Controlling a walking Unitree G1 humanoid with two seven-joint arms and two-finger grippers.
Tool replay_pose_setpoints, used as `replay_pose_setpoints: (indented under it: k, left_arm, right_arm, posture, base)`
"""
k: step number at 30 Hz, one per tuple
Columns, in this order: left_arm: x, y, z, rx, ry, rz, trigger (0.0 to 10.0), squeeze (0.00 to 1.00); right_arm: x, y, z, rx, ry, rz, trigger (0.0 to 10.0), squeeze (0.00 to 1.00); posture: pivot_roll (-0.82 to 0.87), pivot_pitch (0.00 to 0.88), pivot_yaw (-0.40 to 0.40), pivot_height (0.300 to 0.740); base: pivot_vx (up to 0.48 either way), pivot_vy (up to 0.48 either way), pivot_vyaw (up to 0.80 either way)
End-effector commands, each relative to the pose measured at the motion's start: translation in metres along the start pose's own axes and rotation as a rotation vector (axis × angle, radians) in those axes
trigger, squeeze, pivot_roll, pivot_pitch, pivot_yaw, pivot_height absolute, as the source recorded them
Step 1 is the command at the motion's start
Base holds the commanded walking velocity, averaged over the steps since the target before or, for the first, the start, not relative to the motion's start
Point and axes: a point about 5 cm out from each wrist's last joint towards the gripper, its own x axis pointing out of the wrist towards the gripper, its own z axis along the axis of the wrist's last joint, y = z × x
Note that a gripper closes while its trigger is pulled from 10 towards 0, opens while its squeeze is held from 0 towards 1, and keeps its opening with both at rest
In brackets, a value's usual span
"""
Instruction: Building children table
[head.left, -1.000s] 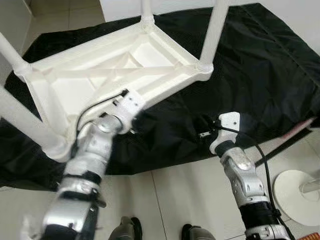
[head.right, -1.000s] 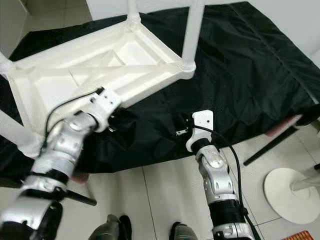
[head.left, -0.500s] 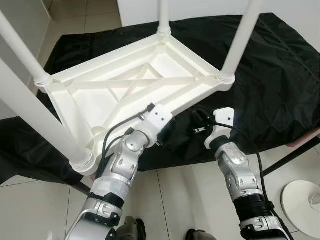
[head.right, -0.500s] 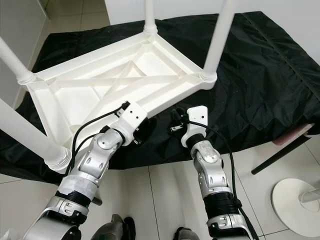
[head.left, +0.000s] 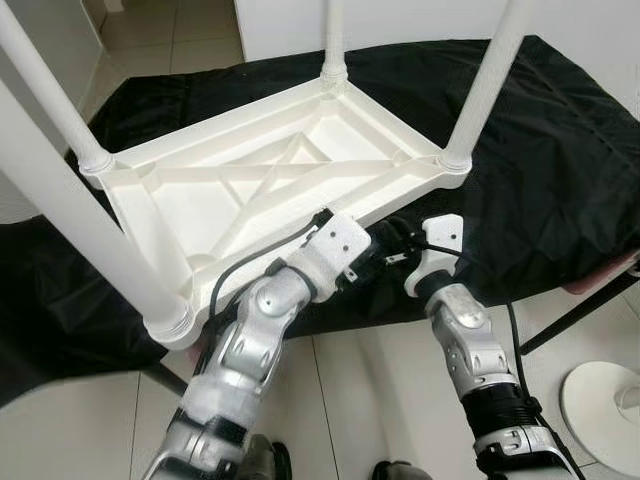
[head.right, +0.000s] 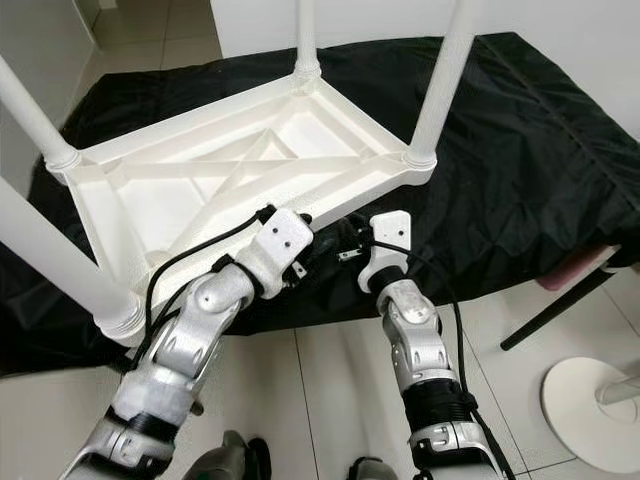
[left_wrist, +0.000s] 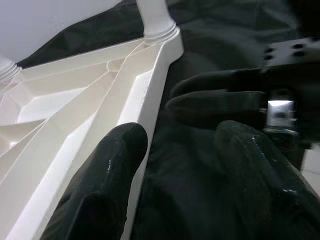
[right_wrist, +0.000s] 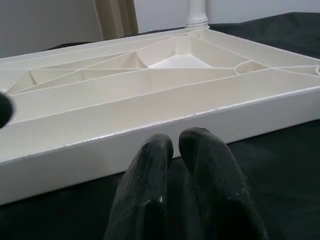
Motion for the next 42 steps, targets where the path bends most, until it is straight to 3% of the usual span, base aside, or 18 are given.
replay_pose_setpoints:
  k: [1, 5, 8, 10, 11, 14, 16, 17, 19, 21, 23, 31, 38, 41, 42]
  left_arm:
    - [-0.012, 0.000, -0.006, -0.011, 0.029, -0.005, 10.0, 0.00]
    - [-0.036, 0.003, -0.012, -0.010, 0.048, -0.007, 10.0, 0.00]
    - [-0.044, 0.003, -0.013, -0.024, 0.044, -0.013, 10.0, 0.00]
    - [-0.060, 0.000, -0.015, -0.064, 0.030, -0.037, 10.0, 0.00]
    - [-0.060, 0.000, -0.015, -0.064, 0.030, -0.037, 10.0, 0.00]
    - [-0.087, -0.001, -0.017, -0.122, 0.034, -0.038, 10.0, 0.00]
    - [-0.087, -0.001, -0.017, -0.122, 0.034, -0.038, 10.0, 0.00]
    - [-0.108, 0.000, -0.021, -0.159, 0.072, -0.041, 10.0, 0.00]
    - [-0.116, -0.001, -0.023, -0.168, 0.097, -0.060, 10.0, 0.00]
    - [-0.145, -0.001, -0.034, -0.160, 0.200, -0.145, 10.0, 0.00]
    - [-0.149, -0.001, -0.035, -0.151, 0.210, -0.149, 10.0, 0.00]
    - [-0.191, 0.022, -0.035, -0.130, 0.345, -0.143, 10.0, 0.00]
    - [-0.204, 0.039, -0.032, -0.100, 0.389, -0.054, 10.0, 0.00]
    - [-0.230, 0.064, -0.037, -0.072, 0.479, 0.028, 10.0, 0.00]
    - [-0.230, 0.064, -0.037, -0.072, 0.479, 0.028, 10.0, 0.00]
  right_arm:
    - [0.000, 0.001, -0.002, -0.010, 0.004, 0.004, 10.0, 0.00]
    - [-0.001, 0.002, -0.004, -0.015, 0.011, 0.017, 10.0, 0.00]
    - [-0.001, 0.002, -0.005, -0.015, 0.013, 0.020, 10.0, 0.00]
    - [0.000, 0.003, -0.006, -0.018, 0.017, 0.031, 10.0, 0.00]
    - [0.000, 0.003, -0.006, -0.018, 0.017, 0.031, 10.0, 0.00]
    - [0.000, 0.006, -0.007, -0.022, 0.021, 0.054, 10.0, 0.00]
    - [0.000, 0.006, -0.007, -0.022, 0.021, 0.054, 10.0, 0.00]
    - [0.000, 0.007, -0.008, -0.025, 0.026, 0.064, 10.0, 0.00]
    - [0.000, 0.006, -0.009, -0.025, 0.029, 0.068, 10.0, 0.00]
    - [0.002, 0.007, -0.010, -0.027, 0.039, 0.081, 10.0, 0.00]
    - [0.002, 0.007, -0.011, -0.026, 0.039, 0.082, 10.0, 0.00]
    - [0.007, 0.011, -0.011, -0.027, 0.041, 0.109, 10.0, 0.00]
    - [0.008, 0.011, -0.012, -0.025, 0.042, 0.119, 10.0, 0.00]
    - [0.009, 0.012, -0.013, -0.024, 0.045, 0.130, 10.0, 0.00]
    - [0.009, 0.012, -0.013, -0.024, 0.045, 0.130, 10.0, 0.00]
  posture:
    - [-0.02, 0.071, 0.068, 0.740]
    - [-0.02, 0.070, 0.060, 0.740]
    - [-0.01, 0.069, 0.059, 0.740]
    - [0.00, 0.068, 0.050, 0.740]
    - [0.00, 0.068, 0.050, 0.740]
    - [0.00, 0.071, 0.039, 0.740]
    - [0.00, 0.071, 0.039, 0.740]
    - [0.02, 0.073, 0.021, 0.740]
    - [0.02, 0.073, 0.021, 0.740]
    - [0.03, 0.072, 0.007, 0.740]
    - [0.03, 0.072, 0.007, 0.740]
    - [0.06, 0.063, -0.011, 0.740]
    - [0.07, 0.055, -0.022, 0.740]
    - [0.08, 0.053, -0.028, 0.740]
    - [0.08, 0.053, -0.028, 0.740]
  base:
    - [0.000, 0.000, 0.00]
    - [0.000, 0.000, 0.00]
    - [0.000, 0.000, 0.00]
    - [0.000, 0.000, 0.00]
    - [0.000, 0.000, 0.00]
    - [0.000, 0.000, 0.00]
    - [0.000, 0.000, 0.00]
    - [0.000, 0.000, 0.00]
    - [0.000, 0.000, 0.00]
    - [0.000, 0.000, 0.00]
    - [0.000, 0.000, 0.00]
    - [0.000, 0.000, 0.00]
    - [0.000, 0.000, 0.00]
    - [0.000, 0.000, 0.00]
    - [0.000, 0.000, 0.00]
